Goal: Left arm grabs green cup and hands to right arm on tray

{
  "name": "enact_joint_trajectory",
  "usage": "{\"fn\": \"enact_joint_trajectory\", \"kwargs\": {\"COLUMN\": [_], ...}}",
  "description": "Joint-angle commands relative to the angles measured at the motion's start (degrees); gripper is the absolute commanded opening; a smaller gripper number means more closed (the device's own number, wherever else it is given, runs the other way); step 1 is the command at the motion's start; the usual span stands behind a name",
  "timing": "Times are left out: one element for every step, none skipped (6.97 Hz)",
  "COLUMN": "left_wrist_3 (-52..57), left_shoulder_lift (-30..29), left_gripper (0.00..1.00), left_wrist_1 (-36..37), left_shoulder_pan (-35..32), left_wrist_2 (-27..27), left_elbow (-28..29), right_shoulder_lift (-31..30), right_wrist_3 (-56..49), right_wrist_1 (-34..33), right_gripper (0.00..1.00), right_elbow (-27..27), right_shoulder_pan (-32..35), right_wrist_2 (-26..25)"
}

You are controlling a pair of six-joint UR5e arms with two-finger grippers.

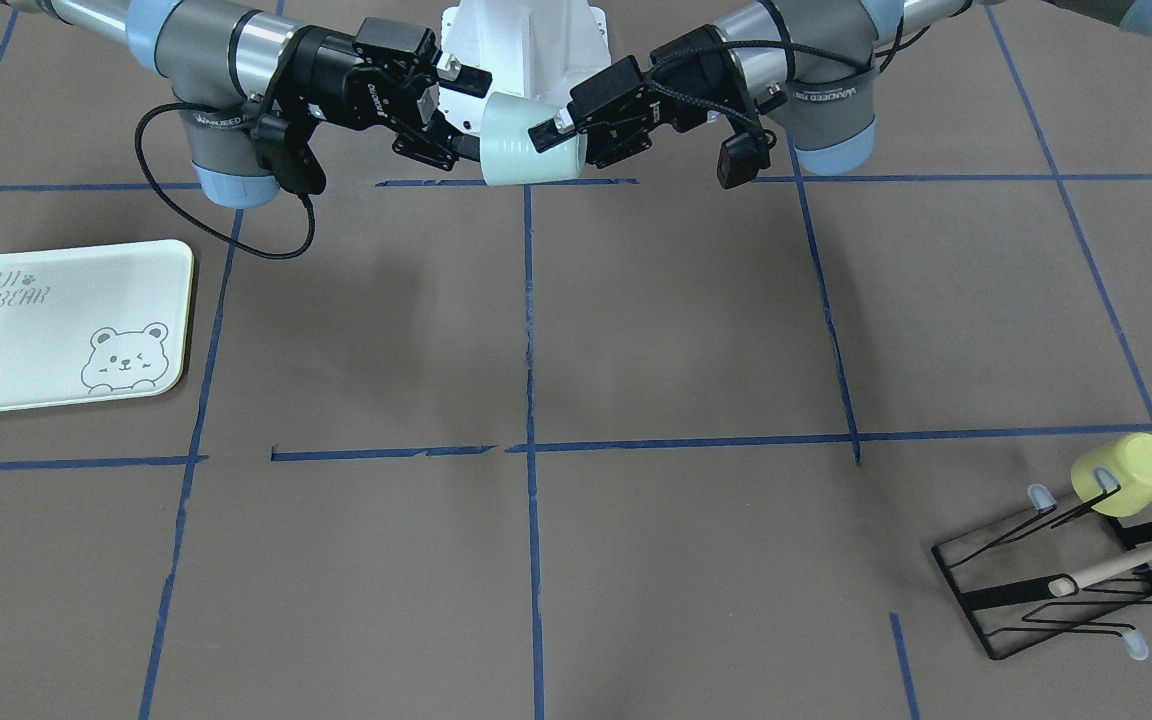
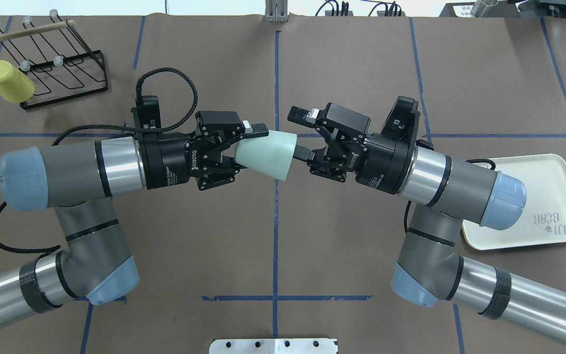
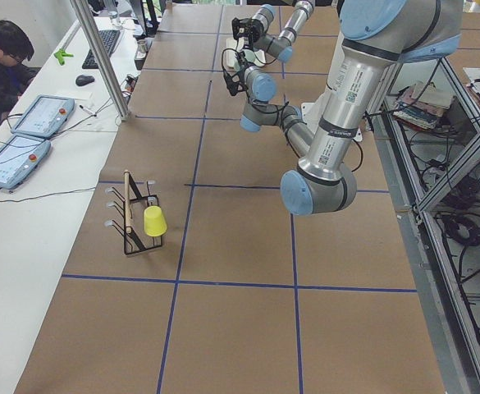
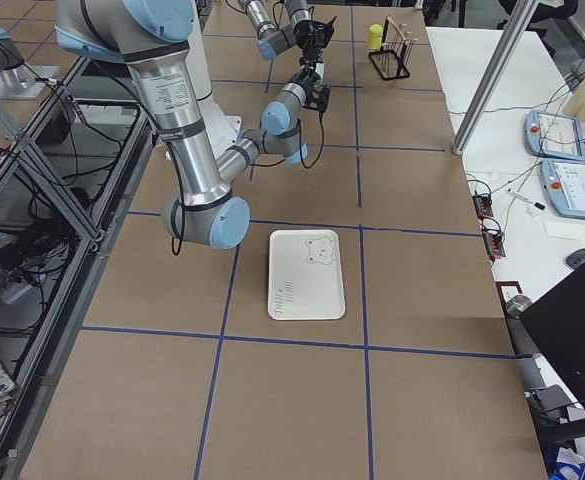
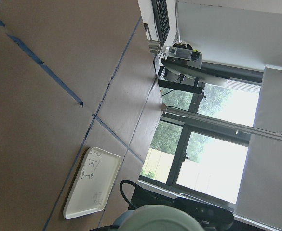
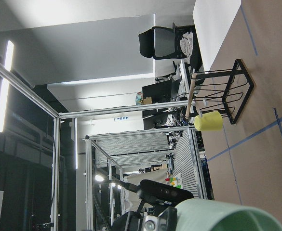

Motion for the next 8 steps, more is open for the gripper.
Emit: {"fn": "enact_joint_trajectory", "kwargs": {"left_wrist_3": [0.0,0.0,0.0,0.0,0.0,0.0,0.0,0.0], "left_shoulder_lift": [-0.4,-0.6,-0.6,-0.6,-0.6,-0.6,-0.6,-0.6], "left_gripper": [0.48,0.48,0.48,0.48,0.48,0.48,0.48,0.48], "left_wrist_1": [0.0,0.0,0.0,0.0,0.0,0.0,0.0,0.0], "left_shoulder_pan": [0.2,0.2,0.2,0.2,0.1,0.2,0.2,0.2], "left_wrist_2": [0.1,0.1,0.3,0.3,0.3,0.3,0.3,0.3], "left_elbow": [0.0,0.1,0.2,0.3,0.3,0.3,0.3,0.3], "right_shoulder_lift": [0.0,0.0,-0.1,0.0,0.0,0.0,0.0,0.0], "right_wrist_3": [0.4,0.4,0.3,0.4,0.2,0.2,0.3,0.2], "right_wrist_1": [0.0,0.0,0.0,-0.1,0.0,-0.1,0.0,-0.1], "right_gripper": [0.97,0.97,0.93,0.84,0.64,0.61,0.53,0.49], "right_elbow": [0.0,0.0,0.0,0.0,0.1,0.0,0.0,0.0], "right_shoulder_pan": [0.0,0.0,0.1,0.1,0.1,0.1,0.0,0.1], "right_wrist_2": [0.0,0.0,0.0,0.0,0.0,0.0,0.1,0.1]}}
